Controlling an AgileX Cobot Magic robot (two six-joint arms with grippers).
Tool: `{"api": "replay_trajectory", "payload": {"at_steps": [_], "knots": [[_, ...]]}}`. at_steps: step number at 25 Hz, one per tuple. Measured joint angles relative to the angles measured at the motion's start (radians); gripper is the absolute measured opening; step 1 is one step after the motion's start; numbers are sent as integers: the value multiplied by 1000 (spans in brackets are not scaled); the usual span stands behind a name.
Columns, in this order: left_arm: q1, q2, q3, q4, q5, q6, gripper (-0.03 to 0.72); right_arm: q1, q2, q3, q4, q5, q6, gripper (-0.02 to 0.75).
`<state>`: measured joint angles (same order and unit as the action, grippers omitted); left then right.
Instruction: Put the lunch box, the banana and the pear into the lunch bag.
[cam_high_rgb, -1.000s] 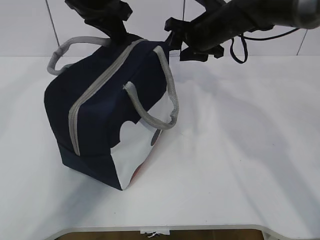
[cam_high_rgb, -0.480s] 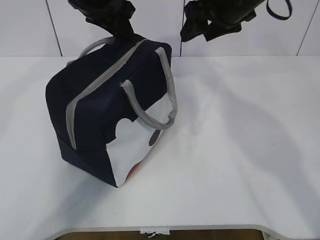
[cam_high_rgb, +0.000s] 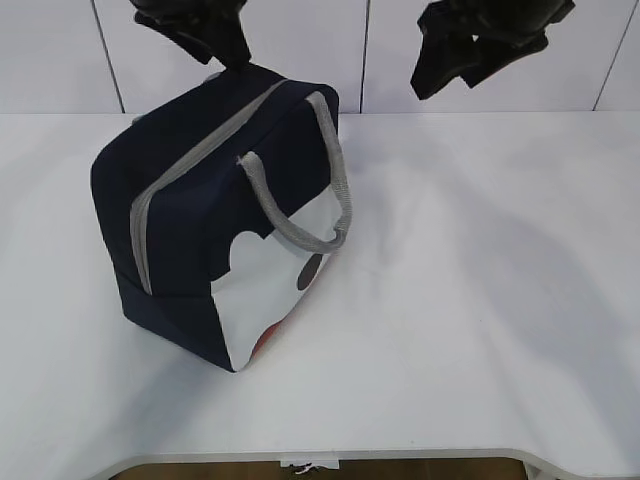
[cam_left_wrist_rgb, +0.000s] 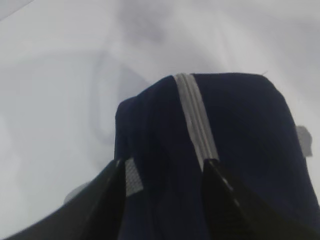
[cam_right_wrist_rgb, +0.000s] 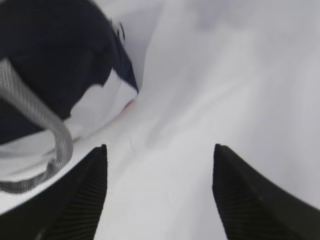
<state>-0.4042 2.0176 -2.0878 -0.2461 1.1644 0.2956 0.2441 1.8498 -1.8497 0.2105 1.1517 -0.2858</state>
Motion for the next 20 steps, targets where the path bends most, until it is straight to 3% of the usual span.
{"api": "replay_trajectory", "payload": {"at_steps": [13,20], "knots": [[0,-130,2,60,86,-143,358,0,-51,5,-44,94,88,509],[0,-310,219,71,87,-160,308,0,-274,193,-44,97,120,509]]}}
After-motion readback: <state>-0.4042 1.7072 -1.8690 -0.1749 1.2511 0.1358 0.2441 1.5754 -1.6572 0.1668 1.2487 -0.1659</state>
